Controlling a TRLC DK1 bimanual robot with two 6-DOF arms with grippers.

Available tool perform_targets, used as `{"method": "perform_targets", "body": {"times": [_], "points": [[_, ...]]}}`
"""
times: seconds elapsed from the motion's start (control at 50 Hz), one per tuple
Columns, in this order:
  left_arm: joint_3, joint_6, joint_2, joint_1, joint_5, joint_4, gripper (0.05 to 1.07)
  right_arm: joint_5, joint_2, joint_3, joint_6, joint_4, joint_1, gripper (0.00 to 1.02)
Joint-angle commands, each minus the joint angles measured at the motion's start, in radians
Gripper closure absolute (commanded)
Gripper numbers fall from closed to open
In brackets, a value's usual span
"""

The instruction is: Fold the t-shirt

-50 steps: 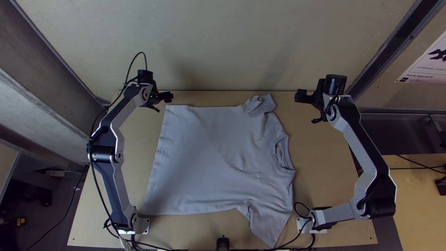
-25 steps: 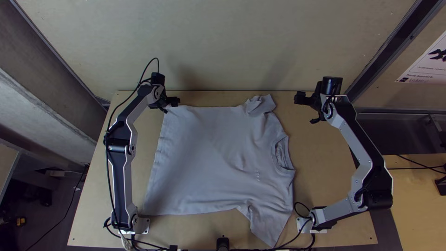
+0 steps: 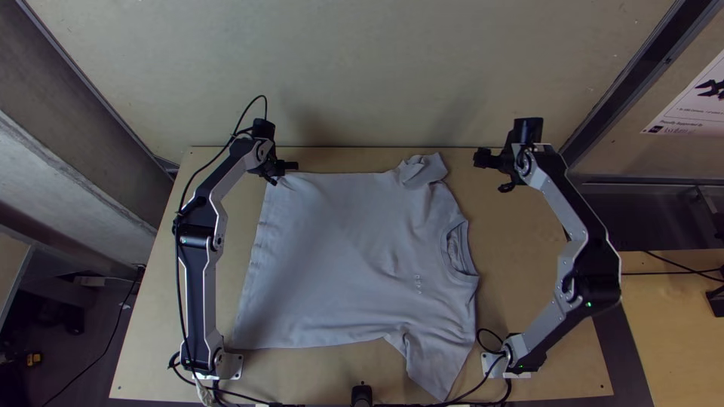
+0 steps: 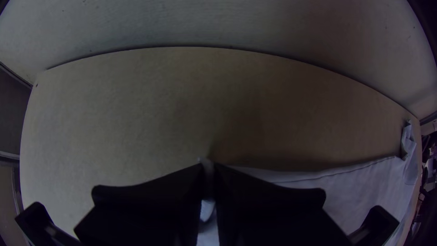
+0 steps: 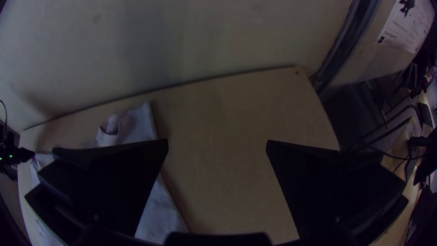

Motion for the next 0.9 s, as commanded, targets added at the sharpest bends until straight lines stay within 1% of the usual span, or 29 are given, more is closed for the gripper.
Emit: {"method": "perform_targets", "body": {"times": [0.0,0.08,0.14,0.18,0.24,0.38,0.4,0.44,0.52,0.62,0.68,0.74,0.8,0.88], "points": [[-0.023,0.005,-0.042,0.026,-0.007,-0.029,1.05,-0.023,0.072,0.084,0.036,-0.061,0.005,0.04],[-0.023,0.007,-0.068,0.033,-0.007,-0.029,1.05,-0.042,0.129,0.153,0.053,-0.129,0.013,0.04],[-0.023,0.008,-0.086,0.042,-0.007,-0.027,1.05,-0.062,0.179,0.216,0.075,-0.204,0.019,0.05],[-0.023,0.008,-0.097,0.049,-0.007,-0.026,1.05,-0.063,0.212,0.257,0.084,-0.247,0.025,0.07],[-0.020,0.010,-0.109,0.060,-0.007,-0.024,1.05,-0.066,0.247,0.300,0.084,-0.288,0.039,0.07],[-0.020,0.023,-0.115,0.079,-0.007,-0.027,1.05,-0.097,0.291,0.343,0.093,-0.291,0.072,0.07],[-0.022,0.025,-0.117,0.080,-0.007,-0.027,1.05,-0.102,0.302,0.352,0.096,-0.291,0.079,0.08],[-0.023,0.026,-0.115,0.083,-0.007,-0.029,1.05,-0.115,0.324,0.371,0.098,-0.294,0.089,0.12],[-0.031,0.028,-0.118,0.080,-0.007,-0.032,1.05,-0.141,0.364,0.412,0.101,-0.294,0.106,0.13],[-0.045,0.028,-0.121,0.071,-0.007,-0.030,1.05,-0.148,0.422,0.481,0.101,-0.297,0.126,0.13],[-0.052,0.028,-0.121,0.065,-0.007,-0.030,1.05,-0.171,0.471,0.542,0.115,-0.325,0.134,0.13],[-0.055,0.026,-0.121,0.060,-0.007,-0.030,1.05,-0.180,0.522,0.611,0.116,-0.360,0.143,0.13],[-0.055,0.023,-0.121,0.054,-0.007,-0.030,1.05,-0.186,0.571,0.676,0.119,-0.394,0.151,0.13],[-0.055,0.022,-0.124,0.049,-0.007,-0.026,1.05,-0.188,0.609,0.713,0.122,-0.399,0.161,0.13]]}}
